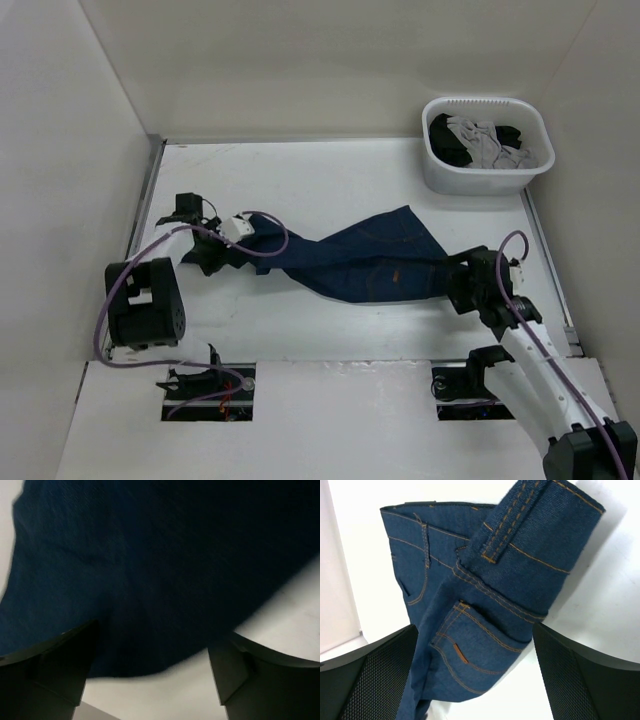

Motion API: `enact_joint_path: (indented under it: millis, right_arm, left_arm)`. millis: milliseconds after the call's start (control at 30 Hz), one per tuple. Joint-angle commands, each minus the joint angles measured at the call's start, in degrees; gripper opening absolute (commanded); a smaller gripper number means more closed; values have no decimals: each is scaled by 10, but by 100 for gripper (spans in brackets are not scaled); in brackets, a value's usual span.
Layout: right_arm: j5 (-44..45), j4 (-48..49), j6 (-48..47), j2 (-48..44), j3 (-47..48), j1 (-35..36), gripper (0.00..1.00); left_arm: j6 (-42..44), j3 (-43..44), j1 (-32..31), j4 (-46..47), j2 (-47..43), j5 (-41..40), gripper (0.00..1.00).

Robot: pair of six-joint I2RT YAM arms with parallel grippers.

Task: Fold and stack the trousers
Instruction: Flatten the trousers out

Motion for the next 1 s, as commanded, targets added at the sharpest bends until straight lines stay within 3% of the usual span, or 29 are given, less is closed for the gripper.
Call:
enact_joint_path:
  millis: [0,67,133,300,433,467,533,633,700,800,967]
  right_arm:
    - [16,53,12,21,-14,-5,100]
    - [17,65,34,50,-22,-18,100]
    - [14,80,50,83,-25,-28,100]
    - [22,91,63,153,-10,-32,100]
    - [26,106,65,171,-17,-58,100]
    - [23,111,64,171,-22,-65,100]
    - [22,114,58,161,-31,-73,93]
    - [23,113,51,145,-40,-73,88]
    - [24,109,44,136,-40,-72,91]
    - [27,104,24,115,-30,-66,94]
    - [20,93,-4,82,1,-20,100]
  left_arm:
    - [-27,16,-3,166,57,-62,61]
    - [-50,42,3,196,89,-91,21]
    - [-66,67,9,214,92,-112,4]
    - [-96,163,-8,218,36,-115,0]
    - [-106,269,-32,214,85,-120,0]
    - [-108,294,-36,214,106,-123,1]
    - [-119,370,-48,209,180,-149,13]
    - [-129,490,-70,178,303,-218,50]
    - [-136,544,-79,148,343,-234,64]
    - [-170,529,-88,135,291,-188,68]
    - [-174,407,-80,100,130,-109,76]
